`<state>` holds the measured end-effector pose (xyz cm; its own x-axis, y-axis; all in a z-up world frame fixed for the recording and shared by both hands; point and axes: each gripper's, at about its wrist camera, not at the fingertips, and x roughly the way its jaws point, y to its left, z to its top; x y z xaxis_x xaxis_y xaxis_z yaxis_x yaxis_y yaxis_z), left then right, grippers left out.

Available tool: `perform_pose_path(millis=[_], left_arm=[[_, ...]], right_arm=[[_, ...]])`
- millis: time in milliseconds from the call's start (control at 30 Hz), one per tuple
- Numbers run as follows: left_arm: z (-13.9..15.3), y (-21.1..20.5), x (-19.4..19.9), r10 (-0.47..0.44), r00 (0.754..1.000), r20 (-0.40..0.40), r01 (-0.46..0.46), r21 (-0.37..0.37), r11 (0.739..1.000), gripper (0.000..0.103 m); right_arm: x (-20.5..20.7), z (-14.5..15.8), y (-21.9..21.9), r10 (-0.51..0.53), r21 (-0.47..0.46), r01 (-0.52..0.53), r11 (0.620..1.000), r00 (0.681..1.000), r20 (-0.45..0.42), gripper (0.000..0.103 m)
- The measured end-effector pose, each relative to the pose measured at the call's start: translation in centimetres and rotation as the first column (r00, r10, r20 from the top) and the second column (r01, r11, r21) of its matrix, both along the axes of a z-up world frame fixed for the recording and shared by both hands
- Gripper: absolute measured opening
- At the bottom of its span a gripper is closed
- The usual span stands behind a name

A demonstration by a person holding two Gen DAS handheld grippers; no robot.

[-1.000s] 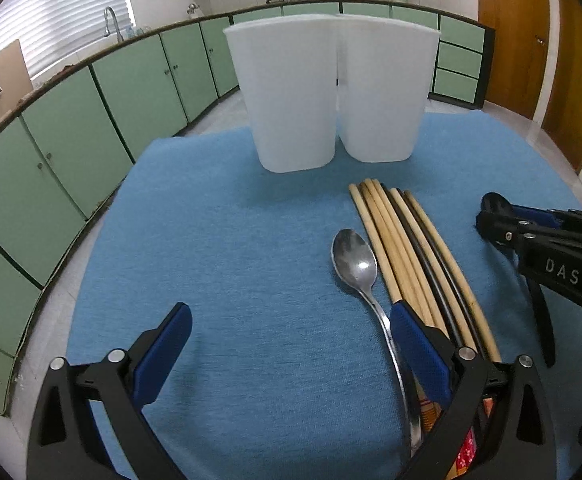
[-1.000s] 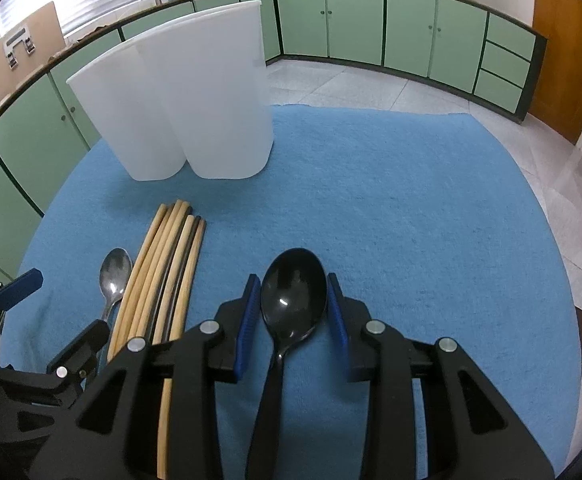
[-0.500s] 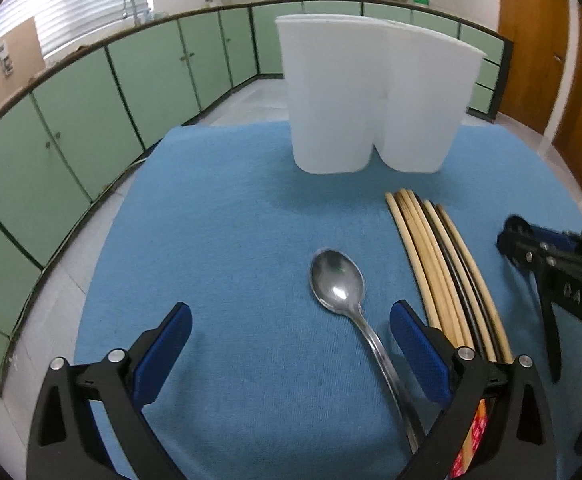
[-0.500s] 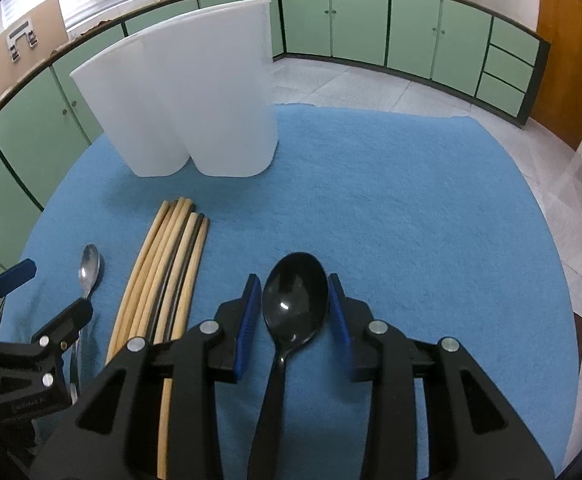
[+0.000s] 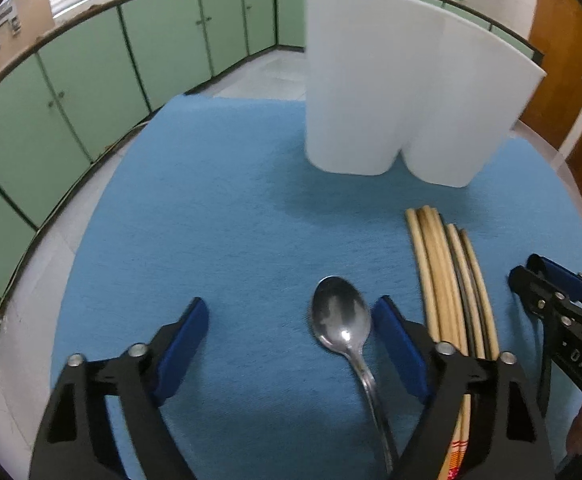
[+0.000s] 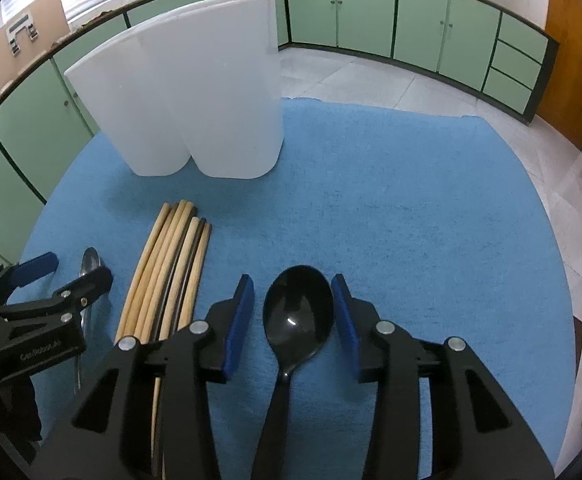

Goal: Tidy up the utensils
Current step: 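Close the left tool on the silver spoon's bowl, then lift both spoons and carry them over the white holder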

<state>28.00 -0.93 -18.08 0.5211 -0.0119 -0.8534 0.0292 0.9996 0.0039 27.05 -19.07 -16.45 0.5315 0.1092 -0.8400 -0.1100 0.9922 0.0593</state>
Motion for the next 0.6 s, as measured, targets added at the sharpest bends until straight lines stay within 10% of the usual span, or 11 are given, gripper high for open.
perform_pose_path(millis=[233, 600], left_arm=[[0.7, -0.9, 0.3, -0.083, 0.996, 0.039, 0.086, -0.082, 0.993, 0.029], [3.6, -0.3, -2.4, -0.148, 0.946, 0.288, 0.195, -0.141, 0.971, 0.028]], right_arm=[[-0.4, 0.4, -0.8, -0.010, 0.020, 0.010, 1.000, 1.000, 0.016, 0.033], [-3.2, 2.9, -2.1, 0.018, 0.062, -0.032, 0.998, 0.979, 0.203, 0.033]])
